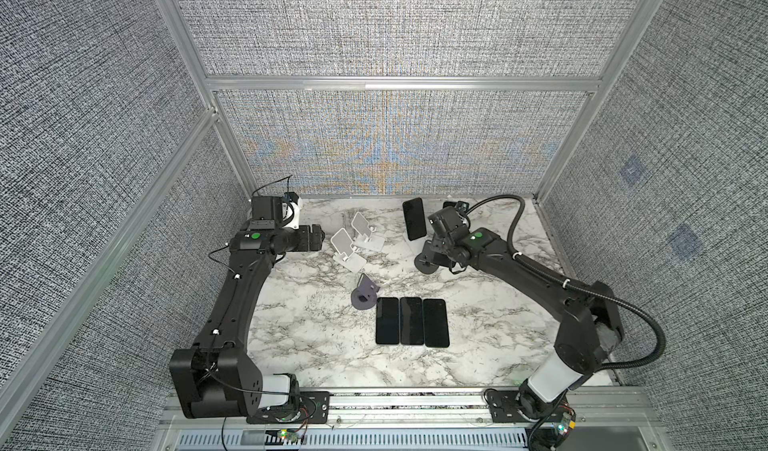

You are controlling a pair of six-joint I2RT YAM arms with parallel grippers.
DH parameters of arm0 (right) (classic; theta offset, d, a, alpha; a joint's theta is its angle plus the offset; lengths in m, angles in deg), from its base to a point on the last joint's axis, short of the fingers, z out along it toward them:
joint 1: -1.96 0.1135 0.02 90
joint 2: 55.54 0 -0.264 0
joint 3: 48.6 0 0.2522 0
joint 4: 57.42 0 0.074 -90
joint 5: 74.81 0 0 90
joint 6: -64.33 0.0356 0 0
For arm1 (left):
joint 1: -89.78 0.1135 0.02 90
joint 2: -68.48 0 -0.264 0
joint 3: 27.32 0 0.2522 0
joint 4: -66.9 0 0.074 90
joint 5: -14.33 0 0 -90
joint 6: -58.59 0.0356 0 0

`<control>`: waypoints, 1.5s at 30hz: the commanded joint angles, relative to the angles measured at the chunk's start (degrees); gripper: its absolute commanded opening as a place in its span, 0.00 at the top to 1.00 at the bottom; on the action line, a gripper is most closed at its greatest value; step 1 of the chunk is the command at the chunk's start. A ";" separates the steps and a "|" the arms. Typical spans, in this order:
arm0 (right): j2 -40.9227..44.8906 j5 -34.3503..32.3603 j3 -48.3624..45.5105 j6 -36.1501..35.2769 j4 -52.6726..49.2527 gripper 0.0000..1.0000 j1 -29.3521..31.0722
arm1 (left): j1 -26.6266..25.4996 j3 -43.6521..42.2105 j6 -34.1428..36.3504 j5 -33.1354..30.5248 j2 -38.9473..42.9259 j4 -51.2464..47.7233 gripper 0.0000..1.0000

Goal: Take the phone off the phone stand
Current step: 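Lift the black phone off its stand with the right gripper, then carry and lower the black phone flat beside the three flat phones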

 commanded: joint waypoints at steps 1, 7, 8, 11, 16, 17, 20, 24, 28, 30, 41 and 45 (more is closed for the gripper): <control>2.73 1.11 -1.65 -0.28 -2.62 0.40 0.17 | 0.03 0.14 0.43 0.00 0.43 0.35 0.06; 9.08 3.36 -4.73 -2.12 -9.96 0.42 0.13 | 0.04 0.07 1.15 0.48 0.34 0.45 0.07; 10.20 3.98 -5.29 -2.68 -11.32 0.43 0.09 | 0.04 0.07 1.22 0.66 0.29 0.43 0.07; 12.86 5.64 -5.94 -4.46 -15.51 0.44 -0.17 | 0.03 0.16 1.31 1.30 0.11 0.33 0.07; 16.37 12.32 -6.71 -5.98 -21.76 0.49 -1.96 | 0.01 0.16 1.49 1.70 0.06 0.46 0.08; 17.29 13.24 -7.04 -5.93 -22.58 0.50 -2.27 | 0.01 0.16 1.47 1.67 0.12 0.52 0.08; 19.77 15.31 -7.49 -6.35 -25.07 0.50 -2.94 | 0.01 0.16 1.35 1.89 0.10 0.67 0.08; 20.74 18.40 -5.81 -8.38 -30.56 0.52 -4.33 | 0.00 0.16 1.09 2.10 -0.16 0.69 0.08; 20.16 21.83 -5.59 -11.02 -33.50 0.52 -5.90 | 0.05 0.16 0.96 2.11 -0.23 0.75 0.08; 19.51 23.66 -6.03 -12.47 -34.04 0.52 -6.64 | 0.07 0.16 0.97 2.09 -0.27 0.74 0.08; 11.33 34.67 -6.29 -19.72 -34.85 0.52 -8.42 | 0.00 0.16 1.05 2.08 -0.62 0.60 0.08; 8.85 36.03 -7.19 -20.59 -34.09 0.52 -8.40 | 0.04 0.24 1.14 2.00 -0.70 0.43 0.08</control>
